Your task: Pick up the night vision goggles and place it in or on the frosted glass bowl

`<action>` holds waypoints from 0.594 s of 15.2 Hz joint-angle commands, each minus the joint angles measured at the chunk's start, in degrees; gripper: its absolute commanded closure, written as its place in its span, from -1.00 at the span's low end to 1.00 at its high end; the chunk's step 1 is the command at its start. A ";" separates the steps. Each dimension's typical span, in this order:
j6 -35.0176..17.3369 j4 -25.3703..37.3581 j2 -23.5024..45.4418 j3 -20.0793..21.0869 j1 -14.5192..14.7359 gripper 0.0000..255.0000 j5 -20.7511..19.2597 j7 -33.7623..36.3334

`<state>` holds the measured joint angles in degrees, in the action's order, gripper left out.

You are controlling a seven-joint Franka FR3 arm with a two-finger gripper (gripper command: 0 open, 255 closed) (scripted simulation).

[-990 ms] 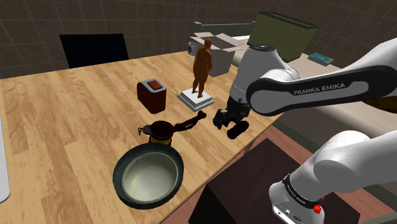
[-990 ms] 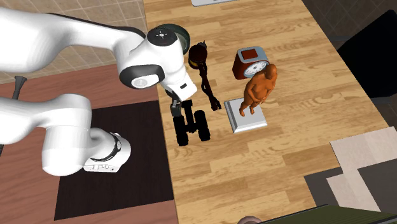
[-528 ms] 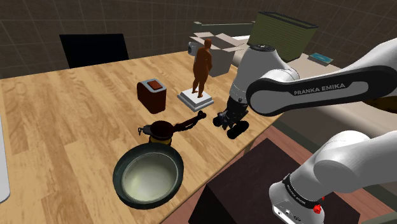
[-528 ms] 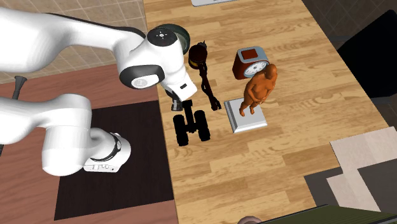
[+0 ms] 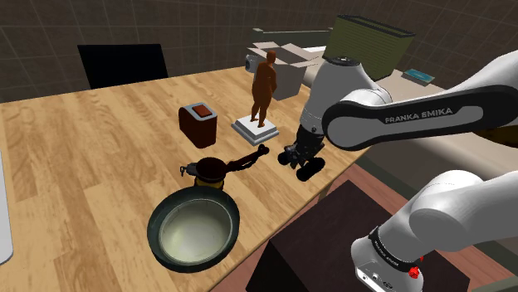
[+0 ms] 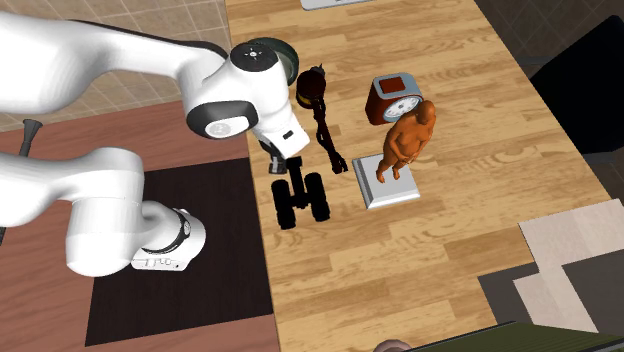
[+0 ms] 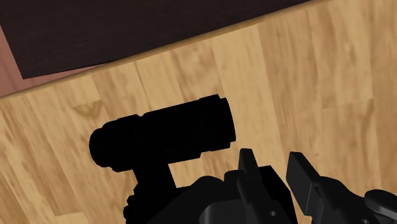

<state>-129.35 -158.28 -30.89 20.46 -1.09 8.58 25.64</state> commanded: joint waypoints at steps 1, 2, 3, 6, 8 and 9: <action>1.40 0.74 -0.66 -0.25 0.01 1.00 -0.06 -0.11; 2.39 1.20 -1.19 -0.43 0.05 1.00 -0.08 -0.20; 3.36 1.67 -1.70 -0.61 0.07 1.00 -0.11 -0.28; 6.22 3.16 -3.09 -1.12 0.12 1.00 -0.24 -0.49; 8.08 4.21 -3.90 -1.44 0.13 1.00 -0.35 -0.62; 9.00 4.75 -4.28 -1.60 0.13 1.00 -0.41 -0.68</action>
<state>-121.27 -154.07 -34.78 18.95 -1.00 8.20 24.95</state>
